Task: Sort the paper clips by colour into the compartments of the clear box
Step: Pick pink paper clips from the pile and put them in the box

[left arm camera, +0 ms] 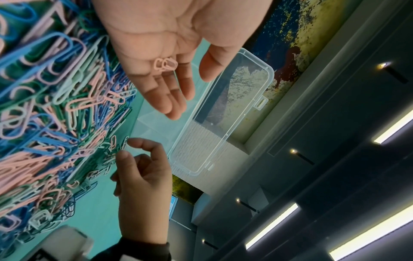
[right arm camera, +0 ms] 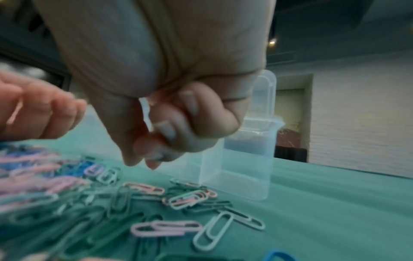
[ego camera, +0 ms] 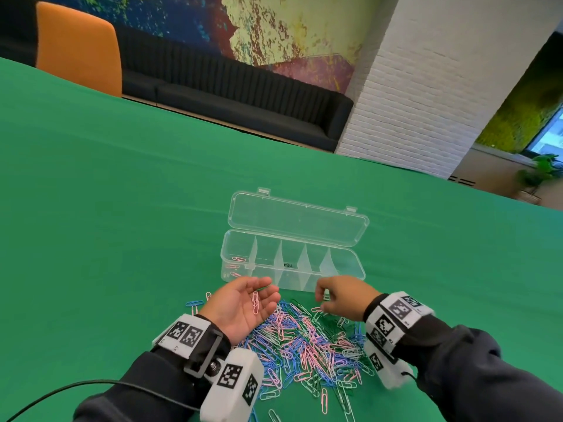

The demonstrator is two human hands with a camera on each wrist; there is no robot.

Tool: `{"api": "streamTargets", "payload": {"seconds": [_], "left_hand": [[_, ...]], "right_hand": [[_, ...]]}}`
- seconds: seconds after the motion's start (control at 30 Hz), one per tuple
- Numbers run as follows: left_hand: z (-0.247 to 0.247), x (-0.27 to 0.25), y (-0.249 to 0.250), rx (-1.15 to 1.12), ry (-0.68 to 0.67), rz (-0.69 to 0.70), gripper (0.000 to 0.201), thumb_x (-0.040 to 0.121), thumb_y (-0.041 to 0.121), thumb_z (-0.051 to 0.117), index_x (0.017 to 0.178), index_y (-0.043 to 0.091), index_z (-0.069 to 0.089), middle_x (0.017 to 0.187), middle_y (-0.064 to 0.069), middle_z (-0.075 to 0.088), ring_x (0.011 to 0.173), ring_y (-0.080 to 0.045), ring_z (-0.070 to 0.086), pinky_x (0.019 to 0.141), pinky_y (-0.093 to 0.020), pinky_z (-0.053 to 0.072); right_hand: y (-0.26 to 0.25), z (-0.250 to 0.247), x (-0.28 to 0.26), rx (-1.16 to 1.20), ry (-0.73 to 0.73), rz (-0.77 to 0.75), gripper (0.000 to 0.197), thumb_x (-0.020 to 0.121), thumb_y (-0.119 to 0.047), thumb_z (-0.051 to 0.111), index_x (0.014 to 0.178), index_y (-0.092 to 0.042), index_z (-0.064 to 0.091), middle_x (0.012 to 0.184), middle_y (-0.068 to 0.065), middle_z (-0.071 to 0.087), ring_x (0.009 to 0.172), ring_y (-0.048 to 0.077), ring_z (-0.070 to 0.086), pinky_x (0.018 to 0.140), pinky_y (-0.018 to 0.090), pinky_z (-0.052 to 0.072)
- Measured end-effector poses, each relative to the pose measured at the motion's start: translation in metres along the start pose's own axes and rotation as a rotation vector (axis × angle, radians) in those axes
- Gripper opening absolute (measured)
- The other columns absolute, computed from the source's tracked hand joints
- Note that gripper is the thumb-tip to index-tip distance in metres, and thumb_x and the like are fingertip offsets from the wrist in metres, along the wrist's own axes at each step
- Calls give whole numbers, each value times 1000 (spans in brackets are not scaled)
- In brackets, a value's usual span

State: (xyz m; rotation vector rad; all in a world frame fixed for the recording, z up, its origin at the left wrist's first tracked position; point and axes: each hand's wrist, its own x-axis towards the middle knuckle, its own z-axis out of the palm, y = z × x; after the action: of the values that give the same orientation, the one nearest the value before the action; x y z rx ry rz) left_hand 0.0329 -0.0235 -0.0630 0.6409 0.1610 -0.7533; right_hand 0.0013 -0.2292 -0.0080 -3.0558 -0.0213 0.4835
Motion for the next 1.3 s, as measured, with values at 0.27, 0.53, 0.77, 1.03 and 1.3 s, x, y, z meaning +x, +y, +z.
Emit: {"api": "streamTargets", "payload": {"seconds": [0.27,0.53,0.77,1.03,1.3], "left_hand": [[-1,1,-1,14,8,-26,30,97,20,37,105,-2,55,98,-25,64,88,-34,64,64,-36,57],[5,-1,-13,51,-49,-112,34,98,23,35,105,-4,55,105,-27,62,94,-36,62,70,-39,56],[1,1,-11,-35,-63,-117,40,99,24,34,112,-8,54,110,-30,62,92,-37,64,66,-39,58],[-1,3,-8,-54,-60,-104,38,98,22,35,110,-8,54,100,-27,66,79,-35,70,65,-39,58],[-1,2,-9,-35,-62,-107,37,98,22,35,109,-7,56,102,-27,65,81,-35,69,65,-38,58]], "right_hand": [[-10,8,16,-108,-152,39,21,91,-12,48,73,-22,42,89,0,54,82,15,48,79,26,46],[-18,-35,-18,738,32,-84,9,92,-9,56,85,-15,54,54,-4,45,34,-1,35,37,11,29],[9,-14,-12,-62,-45,107,24,92,-21,54,115,-21,57,95,-3,57,80,12,50,74,21,42],[19,-1,-5,20,-87,101,15,90,-9,49,88,-23,56,76,-13,50,68,6,48,62,16,39],[21,15,2,-8,-52,144,7,88,-18,57,92,-19,50,94,0,55,85,17,51,74,23,39]]}}
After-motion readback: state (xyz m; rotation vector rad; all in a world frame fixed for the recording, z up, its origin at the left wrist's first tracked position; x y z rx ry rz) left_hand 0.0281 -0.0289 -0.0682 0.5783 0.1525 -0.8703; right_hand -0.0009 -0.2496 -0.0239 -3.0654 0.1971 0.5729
